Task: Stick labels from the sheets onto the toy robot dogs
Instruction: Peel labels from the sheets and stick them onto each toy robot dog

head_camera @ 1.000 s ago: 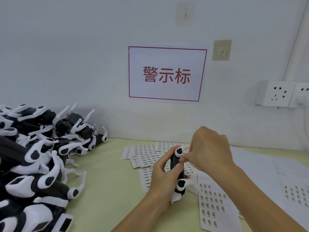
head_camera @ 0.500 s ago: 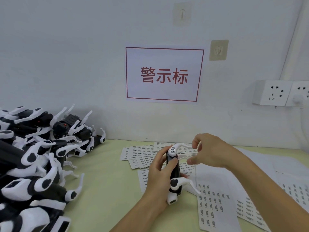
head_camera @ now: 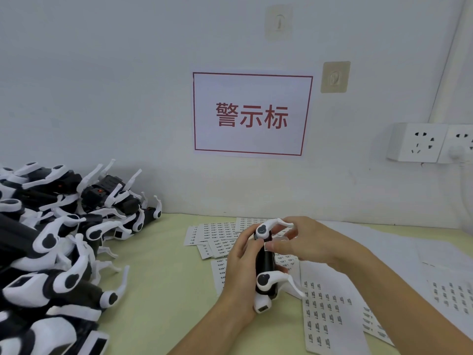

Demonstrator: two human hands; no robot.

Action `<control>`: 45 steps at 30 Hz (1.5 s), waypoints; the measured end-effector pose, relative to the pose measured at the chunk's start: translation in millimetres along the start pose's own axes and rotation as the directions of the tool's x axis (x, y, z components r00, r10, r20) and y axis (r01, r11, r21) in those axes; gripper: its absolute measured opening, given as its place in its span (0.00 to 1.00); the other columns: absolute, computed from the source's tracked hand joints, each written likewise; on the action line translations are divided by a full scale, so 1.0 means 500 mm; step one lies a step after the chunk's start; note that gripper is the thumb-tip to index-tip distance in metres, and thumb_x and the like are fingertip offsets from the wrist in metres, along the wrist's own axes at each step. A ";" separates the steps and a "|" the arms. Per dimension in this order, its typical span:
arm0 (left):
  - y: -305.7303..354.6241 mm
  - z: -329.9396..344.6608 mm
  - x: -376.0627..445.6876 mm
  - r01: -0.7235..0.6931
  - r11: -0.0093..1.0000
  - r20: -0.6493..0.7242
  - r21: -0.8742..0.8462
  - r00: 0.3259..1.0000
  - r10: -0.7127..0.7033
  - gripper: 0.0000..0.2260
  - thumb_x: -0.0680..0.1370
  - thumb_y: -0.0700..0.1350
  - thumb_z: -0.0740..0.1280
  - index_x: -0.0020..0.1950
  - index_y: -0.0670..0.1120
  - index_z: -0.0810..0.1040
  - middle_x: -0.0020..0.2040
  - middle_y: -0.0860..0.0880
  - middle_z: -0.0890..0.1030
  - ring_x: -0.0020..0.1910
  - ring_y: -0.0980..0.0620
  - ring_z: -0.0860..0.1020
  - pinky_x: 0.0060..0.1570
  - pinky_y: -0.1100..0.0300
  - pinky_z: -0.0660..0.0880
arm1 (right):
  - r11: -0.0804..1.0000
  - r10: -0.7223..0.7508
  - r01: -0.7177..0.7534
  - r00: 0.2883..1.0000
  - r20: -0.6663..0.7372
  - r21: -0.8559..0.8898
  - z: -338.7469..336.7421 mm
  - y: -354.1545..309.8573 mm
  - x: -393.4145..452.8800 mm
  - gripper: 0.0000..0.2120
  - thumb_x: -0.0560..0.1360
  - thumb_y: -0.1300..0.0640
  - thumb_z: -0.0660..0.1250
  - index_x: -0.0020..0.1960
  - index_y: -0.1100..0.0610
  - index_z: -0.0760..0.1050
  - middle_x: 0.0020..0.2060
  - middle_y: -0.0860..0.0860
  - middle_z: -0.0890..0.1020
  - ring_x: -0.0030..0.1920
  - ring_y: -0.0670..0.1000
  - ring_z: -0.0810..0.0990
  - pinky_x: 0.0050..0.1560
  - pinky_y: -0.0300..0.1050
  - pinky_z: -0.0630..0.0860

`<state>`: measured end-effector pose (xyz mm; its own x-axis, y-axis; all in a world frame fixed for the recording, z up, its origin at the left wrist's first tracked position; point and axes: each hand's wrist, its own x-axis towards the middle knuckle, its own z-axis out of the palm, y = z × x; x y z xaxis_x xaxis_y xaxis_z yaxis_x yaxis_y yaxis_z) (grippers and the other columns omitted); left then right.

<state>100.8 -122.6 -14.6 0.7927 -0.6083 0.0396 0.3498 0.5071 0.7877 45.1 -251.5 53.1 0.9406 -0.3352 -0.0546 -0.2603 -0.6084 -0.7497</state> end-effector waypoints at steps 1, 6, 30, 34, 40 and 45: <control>-0.002 -0.002 0.001 -0.008 1.000 0.004 0.001 1.000 0.008 0.12 0.79 0.40 0.66 0.52 0.55 0.84 0.54 0.41 0.84 0.37 0.40 0.79 0.38 0.50 0.79 | 0.998 0.010 -0.011 1.000 0.015 0.058 0.003 0.003 0.002 0.15 0.71 0.46 0.75 0.56 0.47 0.78 0.51 0.45 0.82 0.53 0.46 0.81 0.52 0.44 0.77; -0.012 -0.010 0.005 -0.090 0.992 0.037 0.085 0.996 0.087 0.14 0.74 0.37 0.70 0.55 0.52 0.84 0.57 0.43 0.84 0.51 0.40 0.83 0.50 0.44 0.79 | 0.966 0.043 -0.065 0.995 0.091 0.248 -0.002 0.012 0.007 0.12 0.69 0.51 0.78 0.51 0.49 0.80 0.43 0.46 0.83 0.43 0.47 0.82 0.45 0.42 0.78; -0.008 -0.011 0.002 -0.070 0.997 0.060 0.035 0.996 0.068 0.16 0.78 0.32 0.62 0.57 0.49 0.83 0.55 0.40 0.83 0.42 0.40 0.81 0.41 0.50 0.78 | 0.954 0.065 -0.095 0.992 0.111 0.285 -0.005 0.024 0.016 0.09 0.76 0.58 0.72 0.55 0.54 0.79 0.45 0.49 0.85 0.43 0.49 0.84 0.51 0.46 0.79; -0.011 -0.015 0.004 -0.075 0.993 0.020 0.089 0.997 0.073 0.18 0.78 0.32 0.64 0.59 0.51 0.82 0.58 0.42 0.83 0.47 0.39 0.82 0.46 0.46 0.78 | 0.961 0.071 -0.101 0.990 0.124 0.256 -0.015 0.025 0.017 0.11 0.76 0.58 0.71 0.58 0.54 0.78 0.49 0.51 0.85 0.46 0.49 0.84 0.57 0.49 0.79; -0.009 -0.014 0.001 -0.087 0.991 0.057 0.102 0.995 0.082 0.20 0.78 0.30 0.61 0.58 0.52 0.82 0.57 0.42 0.83 0.48 0.42 0.83 0.44 0.49 0.79 | 0.959 0.039 -0.086 0.984 0.173 0.269 -0.011 0.020 0.013 0.12 0.76 0.58 0.70 0.59 0.56 0.79 0.48 0.50 0.83 0.45 0.49 0.83 0.55 0.47 0.79; -0.008 -0.012 -0.001 -0.094 0.993 0.081 0.077 0.993 0.088 0.20 0.73 0.33 0.64 0.59 0.51 0.82 0.57 0.41 0.83 0.50 0.42 0.83 0.45 0.50 0.79 | 0.957 0.022 -0.072 0.984 0.176 0.281 -0.011 0.018 0.012 0.10 0.77 0.59 0.69 0.58 0.55 0.80 0.50 0.52 0.84 0.45 0.49 0.83 0.57 0.49 0.78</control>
<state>101.9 -120.5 -21.2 0.7772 -0.6090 0.1584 0.2342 0.5135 0.8255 47.4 -262.9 49.9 0.9582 -0.2171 -0.1863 -0.2554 -0.3558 -0.8990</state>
